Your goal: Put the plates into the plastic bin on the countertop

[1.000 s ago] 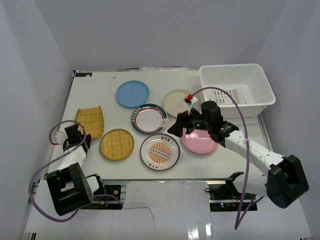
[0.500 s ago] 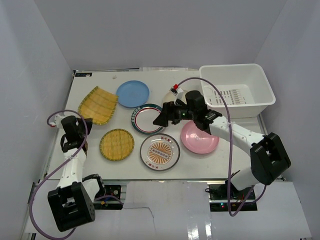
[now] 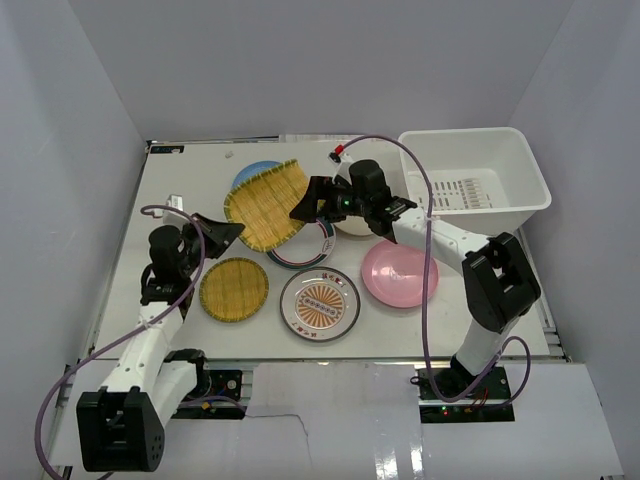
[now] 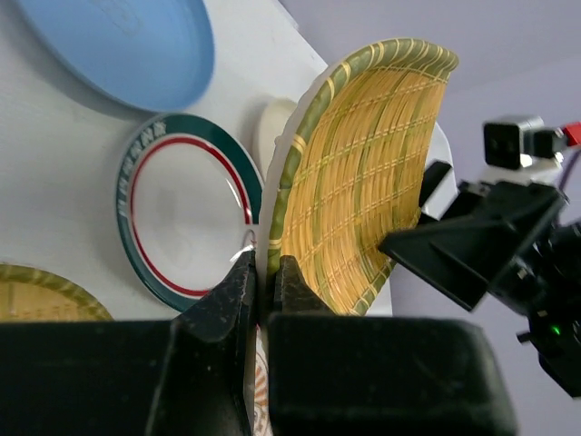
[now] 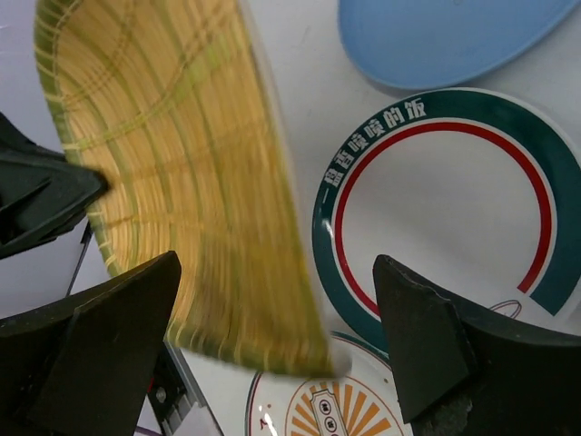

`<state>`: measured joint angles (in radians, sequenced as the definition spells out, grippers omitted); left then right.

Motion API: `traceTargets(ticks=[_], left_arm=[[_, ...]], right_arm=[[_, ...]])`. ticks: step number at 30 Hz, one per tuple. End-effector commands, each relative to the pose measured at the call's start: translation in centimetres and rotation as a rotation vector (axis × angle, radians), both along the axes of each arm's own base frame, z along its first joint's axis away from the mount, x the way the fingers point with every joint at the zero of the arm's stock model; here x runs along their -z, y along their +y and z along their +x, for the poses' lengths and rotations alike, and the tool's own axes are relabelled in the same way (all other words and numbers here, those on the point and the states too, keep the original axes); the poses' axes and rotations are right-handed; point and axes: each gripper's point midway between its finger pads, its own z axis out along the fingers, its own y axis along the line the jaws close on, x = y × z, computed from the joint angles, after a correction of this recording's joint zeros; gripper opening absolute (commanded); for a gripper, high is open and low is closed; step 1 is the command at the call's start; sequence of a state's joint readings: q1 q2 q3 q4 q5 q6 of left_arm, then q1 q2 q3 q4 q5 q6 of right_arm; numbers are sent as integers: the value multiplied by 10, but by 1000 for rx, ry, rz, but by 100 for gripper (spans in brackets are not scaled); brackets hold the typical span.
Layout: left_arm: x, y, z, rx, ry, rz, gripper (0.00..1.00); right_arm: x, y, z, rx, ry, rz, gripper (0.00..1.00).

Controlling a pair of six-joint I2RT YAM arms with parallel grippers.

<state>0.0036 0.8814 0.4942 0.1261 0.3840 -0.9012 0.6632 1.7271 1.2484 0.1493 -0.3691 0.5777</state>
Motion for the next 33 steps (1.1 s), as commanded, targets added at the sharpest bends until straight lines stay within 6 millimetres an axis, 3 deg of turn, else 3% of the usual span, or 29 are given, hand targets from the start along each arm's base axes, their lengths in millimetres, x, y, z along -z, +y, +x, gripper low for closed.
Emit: traceTargets(ticks=[1,2,3,5,6,7,8,9,11,12,14,15,16,17,18,19,20,21,22,23,24,25,26,27,29,30,32,33], left_arm=[[-36,-29,-9,137,-133,-57,0],[-36,-32,-10,151,-133,-61,0],[-35,-37,-11,169,-132,-66,0],[-36,-39,-8,181,-127,-63,23],[-31,-41,-6,189,-109,-60,33],[-27,-40,-4,186,-92,-50,43],[-31,-39,0,178,-95,-39,60],[-26,-37,6,163,-72,-28,66],[-21,-33,15,137,-41,-6,78],[-27,-28,24,102,-48,3,83],[-17,-22,40,63,-3,22,86],[-22,-19,49,41,-4,26,87],[-8,-13,60,-2,45,39,87],[-2,-9,67,-27,63,51,87],[5,-6,73,-50,94,49,87],[20,0,87,-87,146,65,87],[30,4,93,-108,171,87,87],[39,7,99,-124,204,91,87],[40,13,109,-158,224,110,87],[62,18,118,-169,273,150,87],[69,21,123,-185,293,170,87],[64,25,135,-196,288,191,87],[86,29,144,-205,333,226,87],[100,30,144,-187,384,270,87],[113,28,163,-152,415,302,88],[119,27,166,-132,432,317,89],[119,21,177,-90,421,303,89],[131,19,179,-80,443,305,89]], right_arm=[[-11,-1,17,75,-6,20,93],[-11,-2,18,86,1,26,98],[-9,-3,18,91,-6,46,75],[-23,-11,20,128,-13,106,38],[-24,-16,21,147,-28,125,14],[-37,-26,25,174,-51,143,8],[-43,-34,31,208,-66,147,8],[-46,-49,40,248,-77,148,8],[-74,-73,49,299,-130,180,8],[-82,-101,66,360,-149,187,8],[-108,-138,73,412,-185,227,8],[-115,-178,90,502,-201,234,8],[-130,-201,90,546,-232,245,8],[-128,-227,96,620,-224,223,8],[-127,-270,106,722,-238,194,8],[-122,-293,107,791,-228,172,8],[-118,-334,111,886,-225,155,8],[-113,-351,111,927,-217,146,8],[-107,-364,111,962,-212,133,8],[-93,-377,110,996,-182,104,8],[-85,-394,110,1040,-170,80,8],[-73,-404,113,1059,-157,38,8],[-66,-410,115,1072,-146,11,8],[-47,-417,118,1086,-97,-30,8],[-42,-426,125,1095,-94,-95,8],[-26,-428,128,1093,-46,-125,8],[-19,-430,131,1084,-34,-163,9],[-16,-431,134,1082,-27,-172,11]])
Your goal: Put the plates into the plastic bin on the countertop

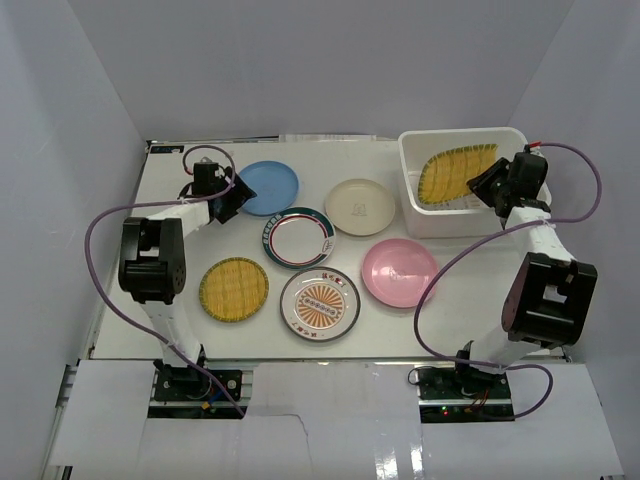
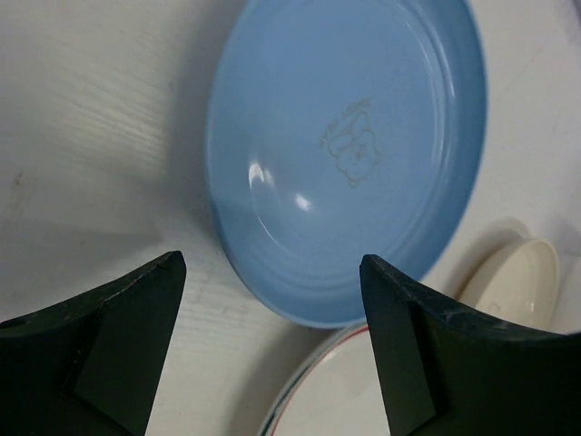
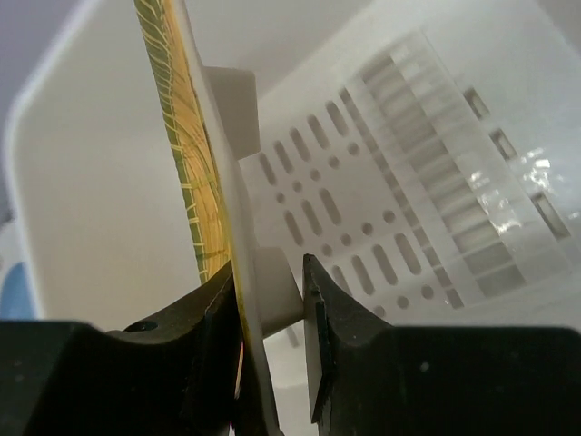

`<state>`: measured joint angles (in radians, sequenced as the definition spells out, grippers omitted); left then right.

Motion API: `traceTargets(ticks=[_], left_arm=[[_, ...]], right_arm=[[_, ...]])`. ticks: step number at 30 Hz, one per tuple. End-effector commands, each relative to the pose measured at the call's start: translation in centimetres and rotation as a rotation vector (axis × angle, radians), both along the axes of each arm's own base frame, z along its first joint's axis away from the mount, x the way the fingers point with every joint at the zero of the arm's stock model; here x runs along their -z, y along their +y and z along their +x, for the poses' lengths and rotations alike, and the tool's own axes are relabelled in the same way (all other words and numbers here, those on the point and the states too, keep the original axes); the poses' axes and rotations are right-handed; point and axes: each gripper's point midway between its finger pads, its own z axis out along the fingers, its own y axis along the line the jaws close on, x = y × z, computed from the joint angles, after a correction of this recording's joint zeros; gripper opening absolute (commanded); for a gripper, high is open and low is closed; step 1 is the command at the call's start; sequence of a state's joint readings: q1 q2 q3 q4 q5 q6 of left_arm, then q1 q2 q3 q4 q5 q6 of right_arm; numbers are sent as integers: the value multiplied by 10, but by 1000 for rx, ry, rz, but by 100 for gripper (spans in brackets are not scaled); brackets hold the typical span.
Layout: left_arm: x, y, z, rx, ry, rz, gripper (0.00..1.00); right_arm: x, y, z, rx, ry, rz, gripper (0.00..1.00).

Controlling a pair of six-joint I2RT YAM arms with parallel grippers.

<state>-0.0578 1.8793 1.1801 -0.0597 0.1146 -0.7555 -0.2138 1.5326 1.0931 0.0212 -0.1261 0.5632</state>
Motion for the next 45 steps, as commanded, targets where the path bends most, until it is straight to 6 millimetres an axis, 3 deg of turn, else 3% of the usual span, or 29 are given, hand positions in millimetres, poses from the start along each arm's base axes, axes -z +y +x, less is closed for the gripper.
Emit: traceTargets(ticks=[1,4,5,7,8,11,12,13,16,17,18,19,20,22,23,25,26,27,29,31,35,37,39,41,42,43,45], left_arm=[[-4,0,10,52,0,30,88],[14,-1,15,56,34,26,84],[16,-1,16,55,38,25,79],[25,0,14,44,55,29,69],[27,2,13,36,57,34,64],[32,8,14,19,43,26,30],[31,9,15,25,42,24,4],[27,11,16,29,30,37,0],[12,26,13,-1,5,44,0],[-13,41,14,-42,-48,15,0],[-30,42,15,-42,-100,0,0],[-37,39,10,-34,-131,-9,0],[-69,37,7,-27,-202,-14,0],[-94,31,0,-10,-261,-37,0],[-115,24,-10,13,-305,-43,0],[-132,9,-25,55,-346,-42,0],[-129,-4,-39,89,-341,-54,0],[-149,-12,-49,122,-391,-64,0],[-145,-31,-68,191,-383,-87,0],[-151,-46,-86,260,-394,-113,0],[-142,-70,-112,362,-356,-125,0],[-143,-79,-118,401,-357,-132,0],[-140,-83,-123,421,-340,-127,0],[-141,-87,-125,436,-340,-116,0],[-142,-88,-125,443,-345,-114,0],[-146,-89,-124,445,-355,-107,14],[-139,-84,-119,434,-335,-74,41]], right_arm=[[-22,-7,10,-15,-22,-71,20],[-25,-11,8,-1,-15,-96,58],[-30,-13,7,2,-22,-111,81],[-43,-16,3,21,-40,-136,94],[-50,-17,0,25,-50,-146,94],[-75,-9,-6,11,-128,-167,91],[-87,-1,-12,-7,-165,-186,91],[-76,8,-17,-24,-151,-200,91],[-91,53,-23,-149,-217,-208,96],[-104,77,-26,-211,-254,-203,99],[-113,93,-29,-262,-285,-195,100],[-120,123,-36,-358,-322,-170,95],[-126,159,-45,-454,-354,-151,95],[-136,199,-55,-574,-396,-134,95],[-136,231,-62,-659,-397,-125,98],[-130,263,-69,-756,-393,-117,93],[-124,285,-77,-813,-380,-114,91],[-115,300,-73,-848,-345,-111,90],[-101,329,-76,-916,-306,-117,90],[-108,347,-77,-944,-321,-123,90],[-93,377,-79,-1005,-291,-106,90],[-86,378,-74,-982,-267,-95,91],[-72,377,-65,-947,-234,-102,99],[-60,374,-59,-916,-209,-120,48],[-57,368,-52,-871,-200,-138,30],[-57,364,-50,-846,-199,-151,10],[-69,349,-43,-779,-226,-185,8]])
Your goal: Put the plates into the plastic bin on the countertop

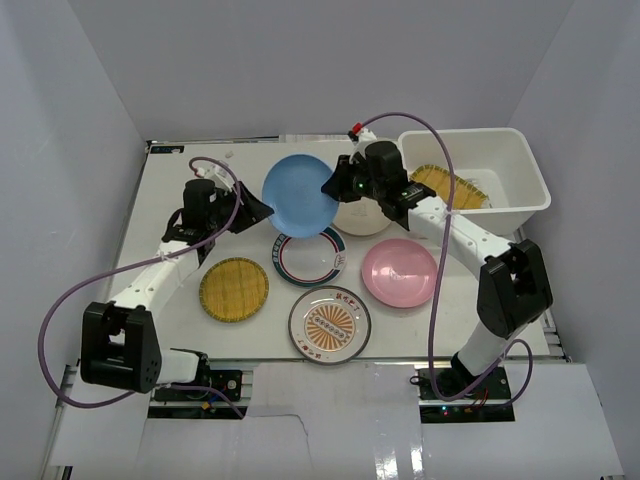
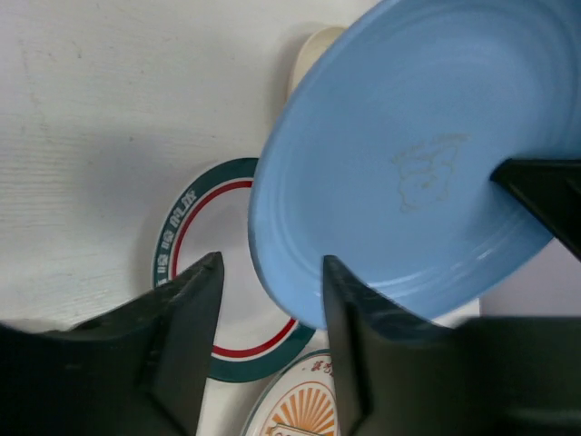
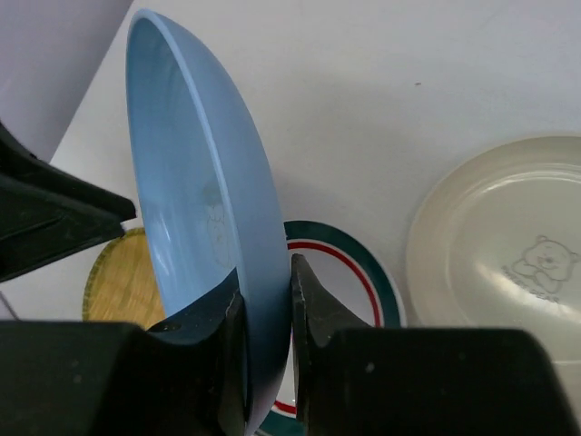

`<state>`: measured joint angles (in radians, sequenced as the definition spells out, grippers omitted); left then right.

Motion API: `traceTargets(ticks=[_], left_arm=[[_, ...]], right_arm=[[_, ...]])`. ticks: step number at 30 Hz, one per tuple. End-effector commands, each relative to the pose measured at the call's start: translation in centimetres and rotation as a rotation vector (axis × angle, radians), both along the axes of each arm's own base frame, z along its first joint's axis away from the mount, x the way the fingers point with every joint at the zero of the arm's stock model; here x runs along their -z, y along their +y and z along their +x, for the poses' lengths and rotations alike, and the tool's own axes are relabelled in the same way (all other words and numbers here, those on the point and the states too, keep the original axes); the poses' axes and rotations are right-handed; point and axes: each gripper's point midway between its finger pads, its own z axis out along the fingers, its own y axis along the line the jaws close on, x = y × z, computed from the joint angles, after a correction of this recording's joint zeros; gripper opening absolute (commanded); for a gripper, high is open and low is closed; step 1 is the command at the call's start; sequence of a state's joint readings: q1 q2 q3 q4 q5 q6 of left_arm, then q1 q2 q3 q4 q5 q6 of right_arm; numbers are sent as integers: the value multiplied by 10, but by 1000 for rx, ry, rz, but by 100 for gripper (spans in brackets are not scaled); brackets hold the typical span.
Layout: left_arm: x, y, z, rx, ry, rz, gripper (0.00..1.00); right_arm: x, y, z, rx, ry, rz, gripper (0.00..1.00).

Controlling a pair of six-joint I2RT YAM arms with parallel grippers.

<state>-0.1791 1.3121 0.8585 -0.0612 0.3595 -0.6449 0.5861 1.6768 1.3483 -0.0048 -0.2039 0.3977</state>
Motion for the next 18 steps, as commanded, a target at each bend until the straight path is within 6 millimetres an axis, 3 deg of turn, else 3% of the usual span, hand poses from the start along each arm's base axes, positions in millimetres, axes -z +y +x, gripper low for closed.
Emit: traceTargets(ticks=[1,3,4,6,7,9,10,11,12,16,18], left_arm=[[-33,-4,10,23,-86,21,65],[-14,0,16,15,-22,72,78],[-17,-1,21,15,-21,84,81],[7,2,25,11,43,134,82],[13,-1,25,18,58,148,82],[36,-7,25,60,126,176,82],[47,-12,21,88,164,190,81],[48,-16,23,111,174,198,82],[67,-24,21,151,219,224,82],[93,-39,13,254,305,260,80],[100,-44,8,285,329,261,79]], right_arm=[[-44,-39,33,194,-153,-30,8],[-59,-69,44,288,-193,-40,8],[-78,-103,53,363,-224,-24,8],[-80,-144,59,440,-214,-13,8],[-90,-192,65,540,-228,-2,8],[-70,-238,62,642,-176,1,8],[-70,-278,60,731,-178,1,8],[-63,-294,59,770,-162,-6,8],[-46,-323,57,835,-130,-26,8],[-5,-364,56,931,-39,-56,8],[3,-378,58,963,-15,-55,18]])
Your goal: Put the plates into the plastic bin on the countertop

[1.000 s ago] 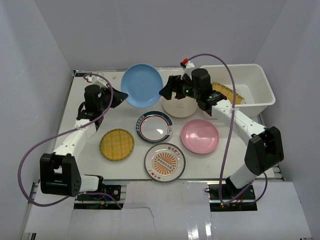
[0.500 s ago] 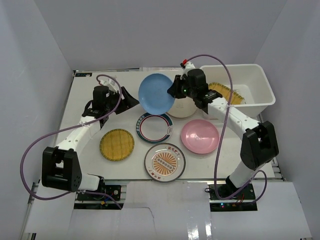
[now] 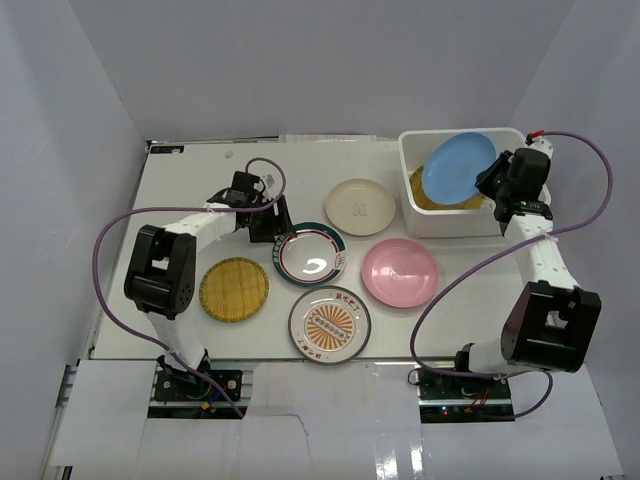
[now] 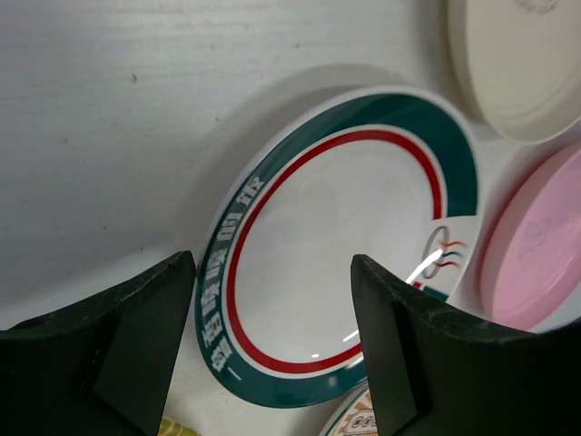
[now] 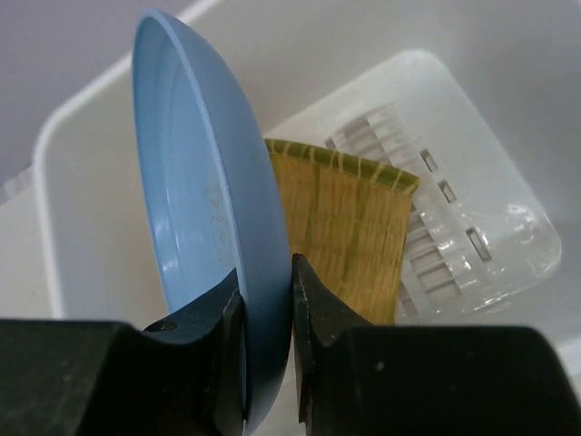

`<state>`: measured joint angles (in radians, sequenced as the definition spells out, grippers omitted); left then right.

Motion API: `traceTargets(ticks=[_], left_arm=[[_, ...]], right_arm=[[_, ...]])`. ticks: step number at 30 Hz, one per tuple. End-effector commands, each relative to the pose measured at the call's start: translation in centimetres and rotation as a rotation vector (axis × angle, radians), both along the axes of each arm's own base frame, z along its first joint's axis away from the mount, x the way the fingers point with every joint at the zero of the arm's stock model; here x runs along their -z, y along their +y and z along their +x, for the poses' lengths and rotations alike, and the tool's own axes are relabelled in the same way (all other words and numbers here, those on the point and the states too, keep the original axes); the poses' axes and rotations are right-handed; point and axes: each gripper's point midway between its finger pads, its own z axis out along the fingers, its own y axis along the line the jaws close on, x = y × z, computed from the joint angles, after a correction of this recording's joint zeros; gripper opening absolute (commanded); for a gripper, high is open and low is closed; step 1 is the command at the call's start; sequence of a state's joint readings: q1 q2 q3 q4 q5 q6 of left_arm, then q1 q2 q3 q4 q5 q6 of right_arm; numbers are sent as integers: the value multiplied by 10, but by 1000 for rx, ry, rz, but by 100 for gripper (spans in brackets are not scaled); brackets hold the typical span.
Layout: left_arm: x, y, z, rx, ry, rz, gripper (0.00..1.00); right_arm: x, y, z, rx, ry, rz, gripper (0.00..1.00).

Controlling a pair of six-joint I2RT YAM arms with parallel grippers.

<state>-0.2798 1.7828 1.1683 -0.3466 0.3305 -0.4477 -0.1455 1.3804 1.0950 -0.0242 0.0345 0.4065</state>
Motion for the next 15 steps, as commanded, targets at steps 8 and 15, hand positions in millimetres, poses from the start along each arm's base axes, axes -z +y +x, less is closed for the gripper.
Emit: traceTargets(ticks=[8,15], left_arm=[[25,-9,-31,152,103,63,64],[20,5,-16,76,55,138,0]], right_arm=[[-18,8,4,-76,-76,78,97],[-52,111,-42,-395,-212,103,100]])
